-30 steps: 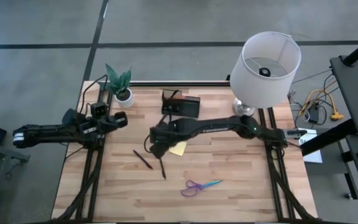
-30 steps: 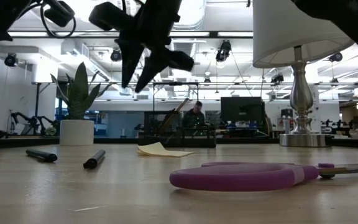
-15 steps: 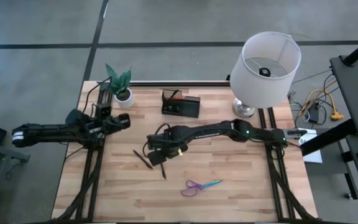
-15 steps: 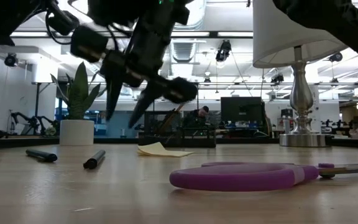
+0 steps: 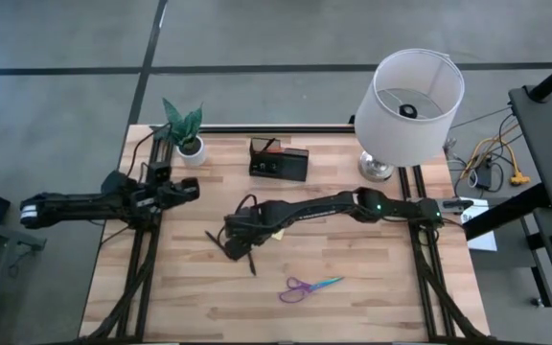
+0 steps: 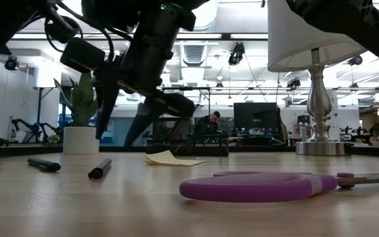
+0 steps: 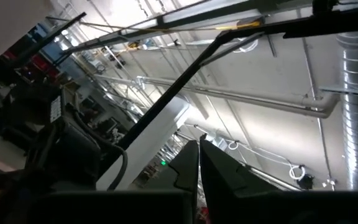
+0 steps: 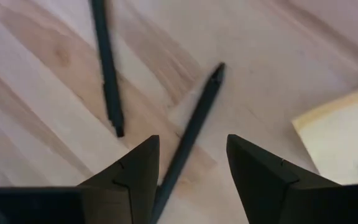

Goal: Pick and place office supplies into organizer
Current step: Put the left black pen into the black desk organizer

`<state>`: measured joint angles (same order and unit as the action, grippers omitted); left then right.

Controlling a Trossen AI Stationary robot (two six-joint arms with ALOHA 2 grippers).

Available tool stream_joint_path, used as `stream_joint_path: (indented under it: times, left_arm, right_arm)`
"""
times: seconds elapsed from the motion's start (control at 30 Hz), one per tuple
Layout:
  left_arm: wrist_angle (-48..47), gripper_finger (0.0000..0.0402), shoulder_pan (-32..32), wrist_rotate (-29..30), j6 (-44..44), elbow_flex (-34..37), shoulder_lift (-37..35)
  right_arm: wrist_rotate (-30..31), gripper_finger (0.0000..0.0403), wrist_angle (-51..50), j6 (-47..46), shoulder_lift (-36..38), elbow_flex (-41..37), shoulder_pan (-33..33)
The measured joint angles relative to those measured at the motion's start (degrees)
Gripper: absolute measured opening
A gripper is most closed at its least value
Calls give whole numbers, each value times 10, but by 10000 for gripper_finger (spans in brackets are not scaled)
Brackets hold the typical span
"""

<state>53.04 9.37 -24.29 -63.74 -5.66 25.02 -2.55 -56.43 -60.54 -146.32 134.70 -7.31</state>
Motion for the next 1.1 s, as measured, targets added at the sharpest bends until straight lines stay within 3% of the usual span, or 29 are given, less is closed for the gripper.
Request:
stream_joint_path:
  times: [0.3, 0.43, 0.57, 0.67, 0.8, 1.03, 1.1]
  left_arm:
    - [-2, 0, 0, -32, -34, 45, -11]
    - [17, 0, 0, 18, -26, 44, 8]
    - [23, 0, 0, 55, 59, 19, 30]
    - [-76, 0, 0, 39, 86, -4, 49]
    - [-322, 0, -9, -22, 155, -45, 84]
    - [-603, 0, -88, -28, 346, -134, 112]
    - [-698, 0, -120, 7, 397, -161, 121]
  right_arm:
    - [54, 177, -13, 59, 27, 1, -1]
    - [129, 172, -94, 68, 73, 4, -7]
    - [210, 171, -207, 60, 108, 3, -6]
    - [254, 171, -287, 37, 142, 3, -6]
    - [280, 171, -336, 14, 173, 2, -7]
    - [279, 171, -336, -10, 201, 0, -7]
    - [278, 171, -335, 4, 199, -1, -7]
